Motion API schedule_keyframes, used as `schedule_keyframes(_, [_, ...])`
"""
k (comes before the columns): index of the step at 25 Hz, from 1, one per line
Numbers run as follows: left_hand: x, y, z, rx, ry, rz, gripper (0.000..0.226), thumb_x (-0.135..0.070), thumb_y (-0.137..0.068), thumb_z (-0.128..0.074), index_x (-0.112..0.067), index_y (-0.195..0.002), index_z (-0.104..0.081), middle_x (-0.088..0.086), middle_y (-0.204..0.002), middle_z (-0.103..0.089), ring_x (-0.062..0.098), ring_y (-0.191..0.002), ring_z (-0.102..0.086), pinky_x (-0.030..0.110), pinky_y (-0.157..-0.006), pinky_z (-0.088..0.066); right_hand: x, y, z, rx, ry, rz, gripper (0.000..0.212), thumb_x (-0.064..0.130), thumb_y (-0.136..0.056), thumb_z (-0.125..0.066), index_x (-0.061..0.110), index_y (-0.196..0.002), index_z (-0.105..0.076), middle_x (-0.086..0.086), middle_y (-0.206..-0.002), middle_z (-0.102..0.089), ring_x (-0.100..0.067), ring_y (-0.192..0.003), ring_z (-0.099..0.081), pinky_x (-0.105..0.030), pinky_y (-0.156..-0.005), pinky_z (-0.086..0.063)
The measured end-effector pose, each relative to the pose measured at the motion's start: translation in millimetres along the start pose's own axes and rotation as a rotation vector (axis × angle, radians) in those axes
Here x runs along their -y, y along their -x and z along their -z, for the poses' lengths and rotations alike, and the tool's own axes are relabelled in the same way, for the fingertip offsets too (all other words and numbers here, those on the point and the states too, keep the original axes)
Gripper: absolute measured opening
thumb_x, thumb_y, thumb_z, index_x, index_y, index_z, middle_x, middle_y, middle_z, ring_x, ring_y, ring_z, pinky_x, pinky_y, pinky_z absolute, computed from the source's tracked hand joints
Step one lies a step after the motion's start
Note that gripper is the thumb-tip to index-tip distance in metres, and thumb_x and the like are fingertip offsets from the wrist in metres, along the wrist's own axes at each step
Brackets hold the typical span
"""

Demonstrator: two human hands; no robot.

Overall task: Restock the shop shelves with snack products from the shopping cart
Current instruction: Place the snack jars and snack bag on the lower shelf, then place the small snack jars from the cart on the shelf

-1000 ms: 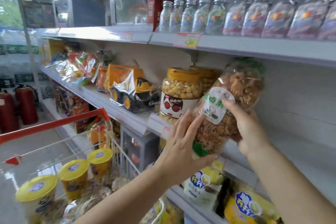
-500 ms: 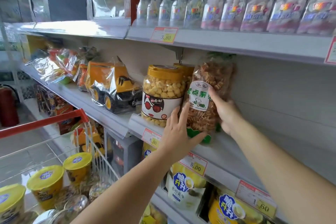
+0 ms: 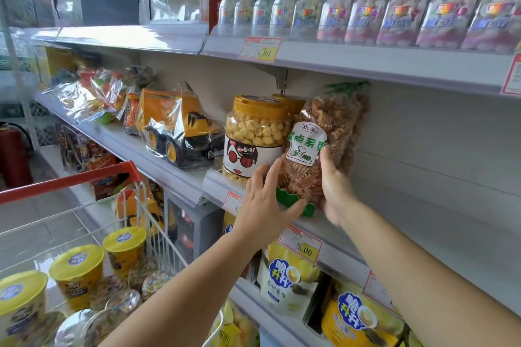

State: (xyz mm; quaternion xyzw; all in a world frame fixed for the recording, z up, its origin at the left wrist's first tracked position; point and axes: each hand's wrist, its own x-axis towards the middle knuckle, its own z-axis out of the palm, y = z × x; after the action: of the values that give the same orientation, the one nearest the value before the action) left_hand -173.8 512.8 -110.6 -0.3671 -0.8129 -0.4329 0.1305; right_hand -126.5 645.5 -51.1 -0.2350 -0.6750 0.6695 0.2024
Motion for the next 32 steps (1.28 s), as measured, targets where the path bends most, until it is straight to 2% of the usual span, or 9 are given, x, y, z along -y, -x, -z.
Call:
schedule_keyframes(3, [11.4,17.5,25.6,0.038,-0.052,0.022,0.085,-0.062,-0.09,-0.054,-0.042,-0.155,-0.003,-0.014,-0.16,-0.006,0.014,-0.149,-0.01,0.04,-0.122,-0.017,-5.6,8.8,4.1,-0.235,0.133,0.216,0.087,0.074,-0.084,-0.043,0.013,-0.145,-0.038,-0.008,-0.143,-0.049,-0.028,-0.129,-0.049,-0.045,-0.109,-0.04])
schedule_keyframes(6, [41.3,49.6,66.6,0.015,-0.111,0.077,0.075,-0.055,-0.095,-0.051,-0.037,-0.156,-0.011,-0.013,-0.16,-0.009,0.012,-0.148,-0.012,0.036,-0.12,-0.016,-14.1,37.1,7.0,-0.511,0.253,0.793,0.046,0.035,-0.098,-0.046,0.005,-0.132,-0.047,-0.011,-0.121,-0.053,-0.023,-0.109,-0.056,-0.033,-0.095,-0.046])
schedule_keyframes(9, [91.3,98.5,113.2,-0.063,-0.229,0.179,0.059,-0.035,-0.098,-0.058,-0.021,-0.151,-0.037,0.004,-0.155,-0.029,0.023,-0.145,-0.027,0.035,-0.118,-0.023,-39.7,79.2,-31.5,-0.23,0.311,0.978,0.02,0.01,-0.1,-0.048,0.014,-0.119,-0.053,-0.001,-0.111,-0.047,0.006,-0.096,-0.049,-0.005,-0.086,-0.036])
schedule_keyframes(14, [157.4,178.6,173.6,-0.165,-0.336,0.483,0.043,-0.018,-0.097,-0.06,-0.01,-0.138,-0.055,0.013,-0.144,-0.049,0.034,-0.13,-0.047,0.04,-0.105,-0.038,-104.9,103.0,-141.3,0.455,0.529,0.718,0.03,0.011,-0.099,-0.05,0.04,-0.107,-0.055,0.008,-0.109,-0.052,0.005,-0.1,-0.052,0.0,-0.081,-0.035])
schedule_keyframes(18, [174.9,213.5,184.6,-0.101,-0.469,0.624,0.042,-0.022,-0.102,-0.051,-0.018,-0.144,-0.05,0.007,-0.148,-0.047,0.029,-0.135,-0.042,0.034,-0.107,-0.031,-135.1,106.5,-201.6,0.794,0.706,0.427,0.043,0.017,-0.096,-0.051,0.034,-0.136,-0.048,0.004,-0.127,-0.044,-0.008,-0.097,-0.054,-0.007,-0.071,-0.043])
schedule_keyframes(22, [169.9,231.8,177.1,0.014,-0.631,0.549,0.044,-0.026,-0.103,-0.043,-0.03,-0.146,-0.045,-0.005,-0.148,-0.049,0.019,-0.135,-0.045,0.032,-0.105,-0.036,-169.1,122.5,-221.3,1.148,0.83,0.367,0.084,0.012,-0.076,-0.061,0.052,-0.143,-0.03,0.017,-0.153,-0.018,-0.012,-0.138,-0.029,-0.032,-0.106,-0.04])
schedule_keyframes(24, [167.5,232.8,176.6,0.088,-0.725,0.546,0.046,-0.027,-0.101,-0.044,-0.036,-0.146,-0.043,-0.01,-0.147,-0.051,0.015,-0.134,-0.047,0.031,-0.103,-0.038,-187.4,130.2,-227.0,1.129,0.868,0.475,0.085,0.008,-0.075,-0.063,0.046,-0.144,-0.032,0.012,-0.154,-0.02,-0.01,-0.142,-0.022,-0.031,-0.115,-0.028])
schedule_keyframes(27, [162.6,229.0,178.8,0.258,-0.797,0.572,0.053,-0.023,-0.093,-0.048,-0.043,-0.143,-0.044,-0.012,-0.14,-0.059,0.014,-0.127,-0.055,0.03,-0.096,-0.045,-192.1,134.2,-226.4,0.994,0.789,0.574,0.068,0.008,-0.078,-0.067,0.033,-0.138,-0.046,0.005,-0.142,-0.042,-0.01,-0.131,-0.04,-0.023,-0.111,-0.032])
schedule_keyframes(32, [152.3,223.0,171.8,0.365,-0.731,0.593,0.051,-0.033,-0.101,-0.041,-0.04,-0.15,-0.03,-0.006,-0.14,-0.059,0.02,-0.125,-0.056,0.035,-0.094,-0.051,-154.0,125.8,-186.5,0.749,0.456,0.284,0.057,0.026,-0.077,-0.08,0.031,-0.122,-0.046,0.007,-0.114,-0.059,-0.005,-0.095,-0.062,-0.016,-0.073,-0.052])
